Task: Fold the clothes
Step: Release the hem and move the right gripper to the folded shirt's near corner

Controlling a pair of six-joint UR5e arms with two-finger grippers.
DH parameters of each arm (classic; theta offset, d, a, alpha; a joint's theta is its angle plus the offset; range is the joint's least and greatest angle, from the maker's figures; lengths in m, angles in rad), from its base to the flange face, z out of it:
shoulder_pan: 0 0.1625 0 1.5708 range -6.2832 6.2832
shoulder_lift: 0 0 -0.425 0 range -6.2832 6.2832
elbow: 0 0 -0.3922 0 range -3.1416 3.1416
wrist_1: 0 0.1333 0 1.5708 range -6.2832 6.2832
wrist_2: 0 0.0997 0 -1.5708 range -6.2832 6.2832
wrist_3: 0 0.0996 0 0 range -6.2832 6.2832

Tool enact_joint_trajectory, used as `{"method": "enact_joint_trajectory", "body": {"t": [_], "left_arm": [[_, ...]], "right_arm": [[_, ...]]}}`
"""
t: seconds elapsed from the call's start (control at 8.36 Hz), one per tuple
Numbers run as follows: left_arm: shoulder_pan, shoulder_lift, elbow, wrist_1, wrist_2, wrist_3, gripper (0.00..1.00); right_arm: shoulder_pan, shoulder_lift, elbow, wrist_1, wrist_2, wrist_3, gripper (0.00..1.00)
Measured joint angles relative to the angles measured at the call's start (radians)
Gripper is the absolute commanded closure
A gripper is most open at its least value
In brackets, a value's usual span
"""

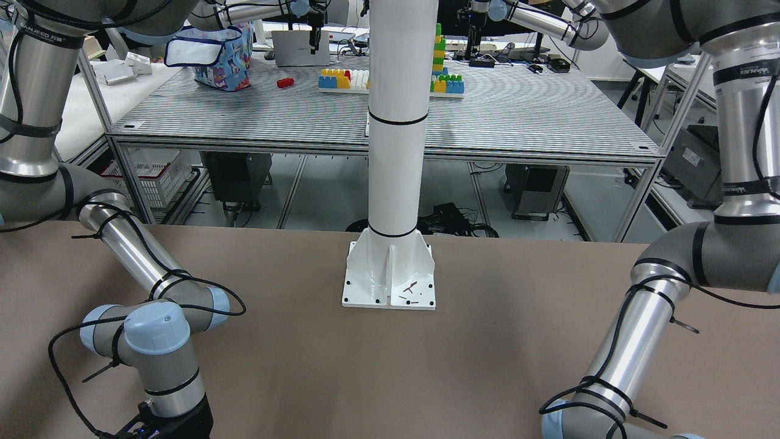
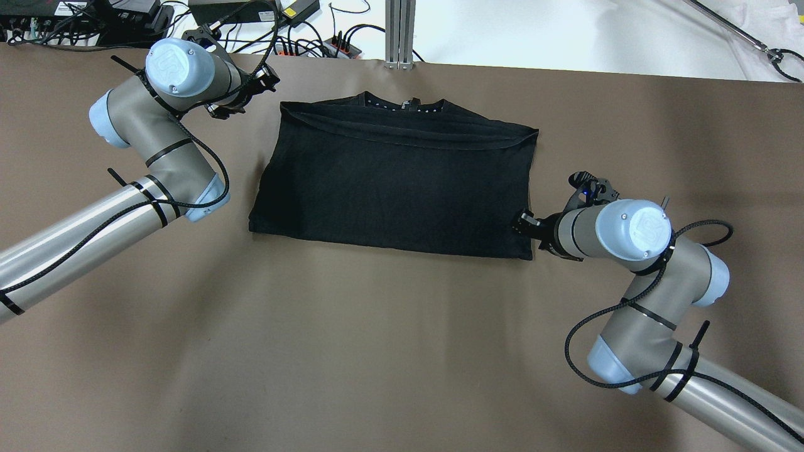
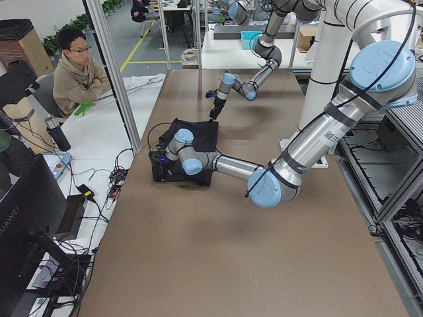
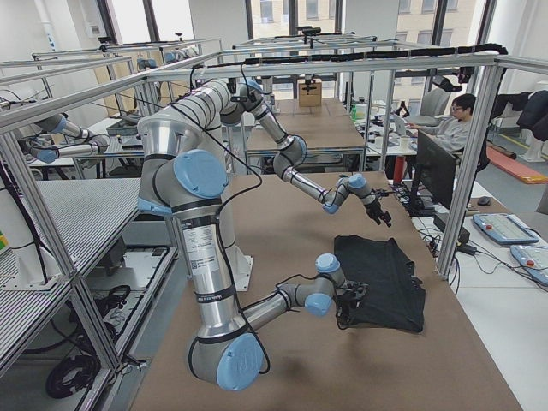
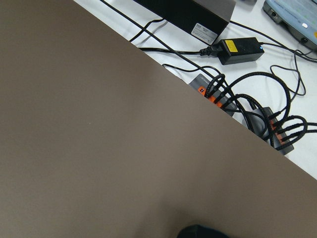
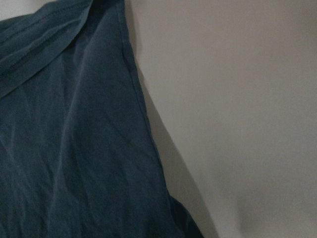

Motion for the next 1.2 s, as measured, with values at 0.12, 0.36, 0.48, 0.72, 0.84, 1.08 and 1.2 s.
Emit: {"method": "enact_joint_trajectory", "body": {"t": [0.12,0.36,0.48,0.72,0.84,1.08,1.2], "left_arm": [[0.001,0.001,0.002,0.003,0.015,-0.014,0.04],[0.01,0.001,0.006,0.004,0.029,-0.036,0.03],[0.016,0.001,0.007,0.004,0.031,-0.04,0.03],[0.032,-0.003,0.012,0.003,0.036,-0.053,0.03],[0.041,-0.005,0.012,0.003,0.039,-0.062,0.03],[0.056,-0.007,0.013,0.003,0.053,-0.083,0.03],[0.059,-0.008,0.012,0.002,0.056,-0.088,0.01]], "right_arm": [[-0.031,-0.011,-0.005,0.02,-0.033,0.008,0.49],[-0.06,-0.02,-0.007,0.03,-0.056,0.034,1.0],[-0.066,-0.027,-0.007,0.032,-0.057,0.033,1.0],[-0.071,-0.058,0.012,0.044,-0.052,0.016,1.0],[-0.077,-0.071,0.056,0.033,-0.05,0.019,1.0],[-0.142,-0.12,0.261,-0.115,-0.049,0.05,1.0],[-0.197,-0.131,0.374,-0.223,-0.052,0.074,1.0]]}}
